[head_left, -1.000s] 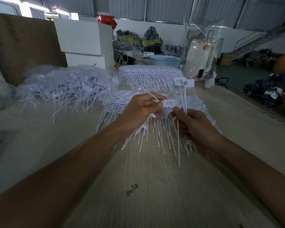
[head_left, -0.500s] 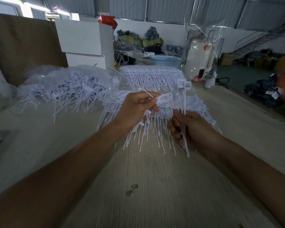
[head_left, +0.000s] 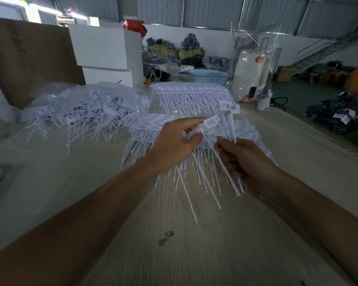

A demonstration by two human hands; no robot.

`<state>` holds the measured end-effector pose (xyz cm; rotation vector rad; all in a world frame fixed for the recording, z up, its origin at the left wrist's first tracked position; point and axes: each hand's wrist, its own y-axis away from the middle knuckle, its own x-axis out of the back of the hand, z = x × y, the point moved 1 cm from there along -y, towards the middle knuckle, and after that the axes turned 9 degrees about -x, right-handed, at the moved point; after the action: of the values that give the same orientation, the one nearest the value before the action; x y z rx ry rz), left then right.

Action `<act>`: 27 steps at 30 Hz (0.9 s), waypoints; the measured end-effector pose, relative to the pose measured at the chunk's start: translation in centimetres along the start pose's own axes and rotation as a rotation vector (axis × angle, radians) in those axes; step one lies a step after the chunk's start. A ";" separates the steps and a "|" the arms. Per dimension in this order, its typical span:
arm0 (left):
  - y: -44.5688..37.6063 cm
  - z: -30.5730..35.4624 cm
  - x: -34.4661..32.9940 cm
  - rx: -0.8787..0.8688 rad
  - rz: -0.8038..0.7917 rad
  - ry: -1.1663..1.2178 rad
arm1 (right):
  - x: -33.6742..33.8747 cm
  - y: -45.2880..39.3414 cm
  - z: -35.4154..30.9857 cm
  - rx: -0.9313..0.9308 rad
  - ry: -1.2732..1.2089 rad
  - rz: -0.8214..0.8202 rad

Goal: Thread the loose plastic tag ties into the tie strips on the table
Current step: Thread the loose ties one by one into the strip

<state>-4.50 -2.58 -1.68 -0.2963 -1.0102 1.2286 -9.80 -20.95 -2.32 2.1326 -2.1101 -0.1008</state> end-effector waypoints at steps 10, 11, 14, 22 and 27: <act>0.2 0.5 -0.5 -0.038 -0.024 0.063 | 0.1 0.1 -0.3 0.078 0.071 0.059; 0.2 0.6 -0.6 -0.049 -0.037 0.069 | -0.1 0.3 -0.2 0.091 0.128 0.046; 0.3 0.8 -0.6 -0.053 -0.104 0.088 | -0.1 0.4 -0.3 0.125 0.192 0.069; 0.7 -0.3 -0.5 -0.051 -0.207 -0.023 | 0.6 -0.2 -0.3 0.098 0.023 0.150; 0.6 -0.5 -0.7 -0.144 -0.180 -0.249 | 0.4 -0.2 -0.2 0.044 0.044 0.099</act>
<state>-4.47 -2.81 -2.70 -0.1614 -1.3148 1.0473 -9.60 -21.32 -2.11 2.0292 -2.2081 0.0024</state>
